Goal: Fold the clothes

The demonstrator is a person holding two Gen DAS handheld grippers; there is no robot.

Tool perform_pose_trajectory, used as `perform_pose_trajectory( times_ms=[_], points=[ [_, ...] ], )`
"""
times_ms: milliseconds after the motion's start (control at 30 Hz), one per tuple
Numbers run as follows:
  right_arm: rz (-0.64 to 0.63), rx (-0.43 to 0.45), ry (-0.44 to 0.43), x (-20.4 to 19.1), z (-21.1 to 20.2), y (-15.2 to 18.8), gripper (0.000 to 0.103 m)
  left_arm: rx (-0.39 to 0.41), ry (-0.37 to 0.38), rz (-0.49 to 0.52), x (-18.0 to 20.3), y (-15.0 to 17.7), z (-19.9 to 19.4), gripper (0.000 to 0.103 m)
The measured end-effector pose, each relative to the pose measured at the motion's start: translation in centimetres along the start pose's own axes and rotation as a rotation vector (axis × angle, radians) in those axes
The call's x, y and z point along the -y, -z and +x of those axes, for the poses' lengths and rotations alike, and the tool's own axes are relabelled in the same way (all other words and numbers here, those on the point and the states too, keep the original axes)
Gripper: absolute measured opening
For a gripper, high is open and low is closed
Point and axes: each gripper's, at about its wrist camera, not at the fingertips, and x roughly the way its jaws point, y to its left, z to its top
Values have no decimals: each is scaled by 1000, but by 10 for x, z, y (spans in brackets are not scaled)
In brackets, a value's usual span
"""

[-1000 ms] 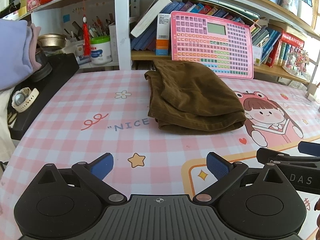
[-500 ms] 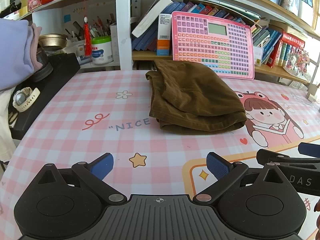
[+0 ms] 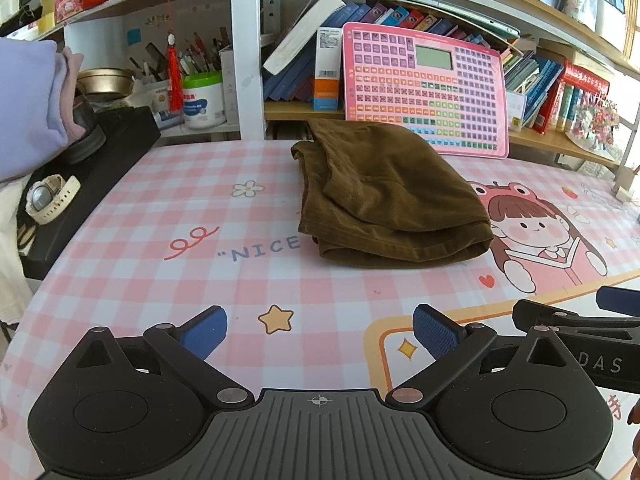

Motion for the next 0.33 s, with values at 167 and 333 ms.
perform_pose_trajectory(
  times_ms=[167,333],
  points=[
    [0,-6,4,0,1,0,95,-5,7,13,1,1,0,101],
    [-1,-9,4,0,1,1,95,-4,6,18,1,2,0,101]
  ],
)
